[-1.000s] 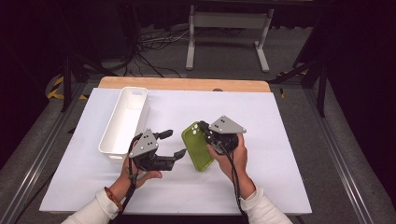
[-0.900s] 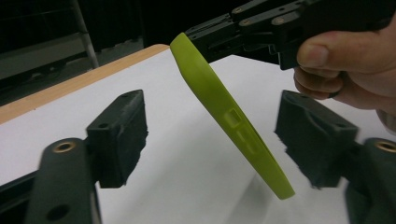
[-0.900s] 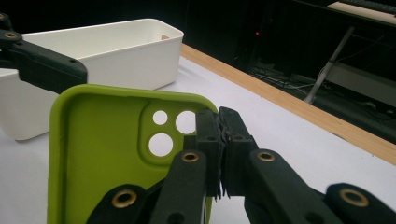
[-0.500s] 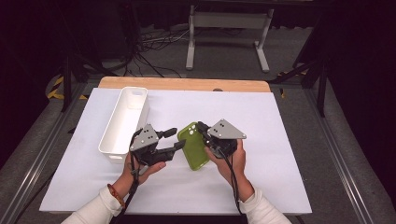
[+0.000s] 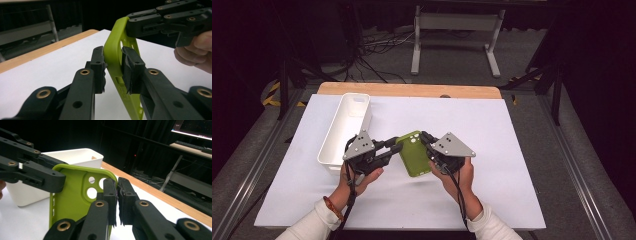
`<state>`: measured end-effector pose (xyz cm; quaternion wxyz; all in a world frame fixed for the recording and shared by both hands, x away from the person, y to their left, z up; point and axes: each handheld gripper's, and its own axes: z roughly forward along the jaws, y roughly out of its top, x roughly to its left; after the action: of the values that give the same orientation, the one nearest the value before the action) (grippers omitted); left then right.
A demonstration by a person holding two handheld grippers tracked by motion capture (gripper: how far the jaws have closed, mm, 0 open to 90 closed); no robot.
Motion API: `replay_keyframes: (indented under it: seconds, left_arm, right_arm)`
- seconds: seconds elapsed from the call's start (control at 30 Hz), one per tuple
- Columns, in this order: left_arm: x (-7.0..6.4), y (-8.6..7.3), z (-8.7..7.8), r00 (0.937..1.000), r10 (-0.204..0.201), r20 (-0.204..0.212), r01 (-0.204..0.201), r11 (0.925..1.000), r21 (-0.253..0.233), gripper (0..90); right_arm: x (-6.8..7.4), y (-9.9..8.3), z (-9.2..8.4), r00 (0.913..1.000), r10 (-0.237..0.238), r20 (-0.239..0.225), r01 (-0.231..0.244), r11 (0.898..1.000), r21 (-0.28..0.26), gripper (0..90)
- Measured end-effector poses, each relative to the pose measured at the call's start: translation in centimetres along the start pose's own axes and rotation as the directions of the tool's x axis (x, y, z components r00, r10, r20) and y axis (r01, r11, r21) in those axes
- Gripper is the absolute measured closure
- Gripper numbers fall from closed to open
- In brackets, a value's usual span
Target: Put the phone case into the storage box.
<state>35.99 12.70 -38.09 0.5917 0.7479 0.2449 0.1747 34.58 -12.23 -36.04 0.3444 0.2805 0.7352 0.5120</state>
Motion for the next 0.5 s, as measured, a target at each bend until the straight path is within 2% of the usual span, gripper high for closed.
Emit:
replay_keyframes:
  seconds: [0.23, 0.33, 0.5]
  left_arm:
    - [0.43, 0.11, -0.59, 0.9993, 0.001, -0.037, -0.002, 0.9999, -0.016, 77.4]
    - [0.55, 0.2, -0.83, 0.9987, 0.014, -0.05, -0.015, 0.9998, -0.012, 77.7]
    - [0.5, 0.32, -1.04, 0.9984, 0.027, -0.051, -0.028, 0.9995, -0.015, 77.9]
  right_arm:
    - [0.77, 0.2, -0.23, 0.9999, -0.012, -0.011, 0.012, 1.0, -0.01, 84.9]
    - [0.96, 0.23, -0.26, 0.9997, -0.014, -0.021, 0.014, 1.0, -0.017, 84.9]
    - [1.08, 0.36, -0.35, 0.9995, -0.015, -0.028, 0.014, 1.0, -0.024, 84.6]
